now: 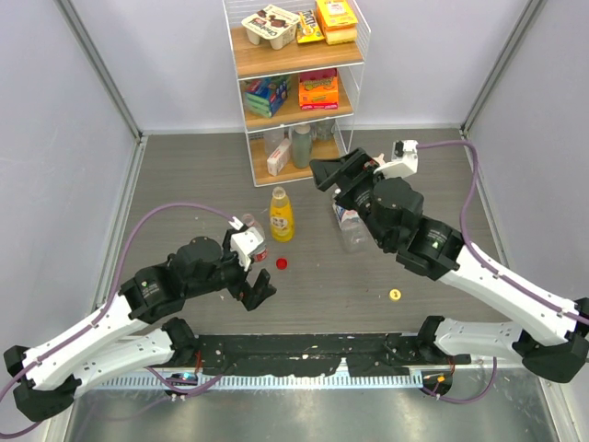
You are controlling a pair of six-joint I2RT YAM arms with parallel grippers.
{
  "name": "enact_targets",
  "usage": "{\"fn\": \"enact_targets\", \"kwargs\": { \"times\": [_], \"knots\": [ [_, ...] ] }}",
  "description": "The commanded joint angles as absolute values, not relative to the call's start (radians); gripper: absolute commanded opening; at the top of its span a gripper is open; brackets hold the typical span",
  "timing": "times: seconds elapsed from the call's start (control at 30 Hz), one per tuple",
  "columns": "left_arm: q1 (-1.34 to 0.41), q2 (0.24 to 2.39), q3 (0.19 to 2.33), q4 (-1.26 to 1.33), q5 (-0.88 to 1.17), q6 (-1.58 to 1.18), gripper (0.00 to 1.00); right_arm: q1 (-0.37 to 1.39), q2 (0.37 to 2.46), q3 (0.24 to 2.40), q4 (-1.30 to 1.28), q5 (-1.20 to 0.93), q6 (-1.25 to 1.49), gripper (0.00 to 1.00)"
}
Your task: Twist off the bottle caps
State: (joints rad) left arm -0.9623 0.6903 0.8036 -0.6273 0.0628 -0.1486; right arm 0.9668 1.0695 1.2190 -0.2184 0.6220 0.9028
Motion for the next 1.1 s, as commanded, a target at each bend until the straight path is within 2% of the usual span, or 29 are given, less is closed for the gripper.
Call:
{"fn": "enact_targets", "kwargs": {
  "times": [0.0, 0.4, 0.7, 0.9, 1.07],
  "knots": [
    [-0.962, 0.69, 0.804, -0.604, 0.086, -0.143, 1.0, 0.969, 1.101, 1.262, -0.201, 0.621, 0.959, 0.9],
    [-0.965, 0.695, 0.804, -0.604, 0.092, -0.143, 1.0, 0.969, 1.118, 1.252, -0.206, 0.595, 1.005, 0.9],
    [-0.963, 0.687, 0.802, -0.604, 0.097, -0.141, 1.0, 0.969, 1.028, 1.18, -0.172, 0.709, 0.986, 0.9],
    [-0.965, 0.684, 0.802, -0.601, 0.107, -0.141, 1.0, 0.969, 1.078, 1.276, -0.227, 0.692, 0.985, 0.9],
    [-0.963, 0.698, 0.804, -0.604, 0.112, -0.141, 1.0, 0.969, 1.034, 1.279, -0.256, 0.813, 0.986, 0.9]
  ]
}}
